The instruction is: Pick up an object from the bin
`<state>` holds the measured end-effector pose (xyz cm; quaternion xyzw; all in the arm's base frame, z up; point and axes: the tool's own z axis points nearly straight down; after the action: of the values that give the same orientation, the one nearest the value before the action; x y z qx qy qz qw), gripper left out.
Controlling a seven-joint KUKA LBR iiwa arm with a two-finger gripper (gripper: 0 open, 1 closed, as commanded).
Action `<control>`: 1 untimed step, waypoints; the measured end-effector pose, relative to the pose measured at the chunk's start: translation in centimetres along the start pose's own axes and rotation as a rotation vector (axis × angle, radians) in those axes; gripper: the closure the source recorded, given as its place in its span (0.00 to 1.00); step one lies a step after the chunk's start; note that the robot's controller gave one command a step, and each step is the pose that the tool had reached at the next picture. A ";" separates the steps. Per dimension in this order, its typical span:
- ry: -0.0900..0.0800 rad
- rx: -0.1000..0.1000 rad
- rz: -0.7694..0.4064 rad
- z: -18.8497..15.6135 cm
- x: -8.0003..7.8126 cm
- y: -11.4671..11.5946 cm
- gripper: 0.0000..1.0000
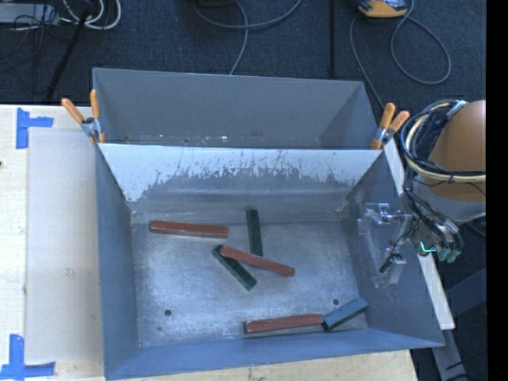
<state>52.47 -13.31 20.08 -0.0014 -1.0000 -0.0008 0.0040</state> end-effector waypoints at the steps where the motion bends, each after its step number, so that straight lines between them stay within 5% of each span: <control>1: 0.005 -0.003 -0.038 6.3 5.7 3.8 0.00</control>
Offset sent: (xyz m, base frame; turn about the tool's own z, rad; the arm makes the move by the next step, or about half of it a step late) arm -0.0531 0.0358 -0.0582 -0.0359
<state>46.77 -9.49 13.81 0.0178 -0.9998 -0.0023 0.0064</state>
